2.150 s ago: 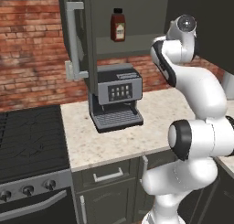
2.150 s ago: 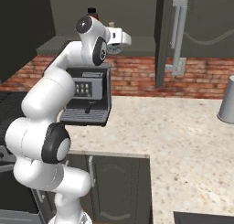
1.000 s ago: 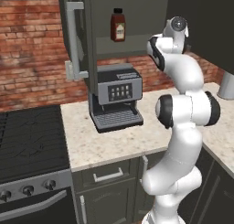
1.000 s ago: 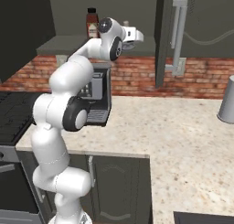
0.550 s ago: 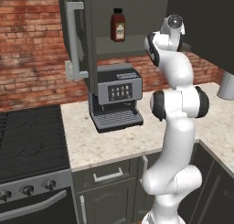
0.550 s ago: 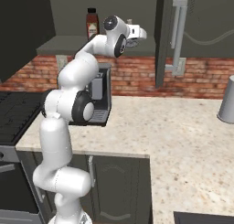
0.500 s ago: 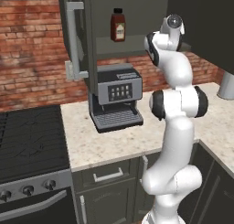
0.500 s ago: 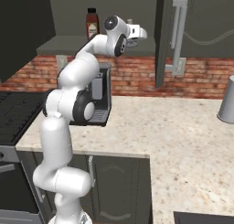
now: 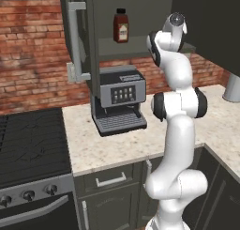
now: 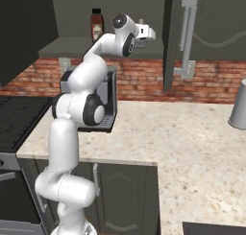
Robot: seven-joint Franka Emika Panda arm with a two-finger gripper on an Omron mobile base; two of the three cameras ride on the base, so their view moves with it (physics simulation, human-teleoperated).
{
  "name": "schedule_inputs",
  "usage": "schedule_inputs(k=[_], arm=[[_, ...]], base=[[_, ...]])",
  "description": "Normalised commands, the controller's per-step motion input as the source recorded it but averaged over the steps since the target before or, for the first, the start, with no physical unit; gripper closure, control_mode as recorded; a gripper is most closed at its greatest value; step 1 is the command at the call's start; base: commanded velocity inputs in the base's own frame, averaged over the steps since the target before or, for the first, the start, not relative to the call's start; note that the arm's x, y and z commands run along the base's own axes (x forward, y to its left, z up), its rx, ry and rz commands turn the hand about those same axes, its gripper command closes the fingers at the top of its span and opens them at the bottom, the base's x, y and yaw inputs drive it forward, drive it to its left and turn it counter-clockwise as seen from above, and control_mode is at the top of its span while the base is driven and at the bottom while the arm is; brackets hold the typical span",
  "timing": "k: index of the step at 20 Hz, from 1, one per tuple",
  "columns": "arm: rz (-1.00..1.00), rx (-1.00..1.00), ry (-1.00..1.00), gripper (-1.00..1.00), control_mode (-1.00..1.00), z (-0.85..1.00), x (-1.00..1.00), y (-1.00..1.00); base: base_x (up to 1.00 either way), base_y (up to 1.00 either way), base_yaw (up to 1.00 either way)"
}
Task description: Pick the candle and candle from the dining table and place them in the open cabinet. Close the cabinet after placing the objects.
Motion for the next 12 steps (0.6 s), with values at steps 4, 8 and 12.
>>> schedule_inputs(k=[4, 8, 12], arm=[[0.00, 0.00, -0.03, -1.00, -1.00, -0.05, 0.00, -0.06], [0.00, -0.03, -0.08, -1.00, -1.00, 0.00, -0.11, 0.00], [0.00, 0.00, -0.10, -1.00, -1.00, 0.00, -0.49, 0.05]], base=[[0.00, 0.00, 0.00], [0.00, 0.00, 0.00], [0.00, 0.00, 0.00]])
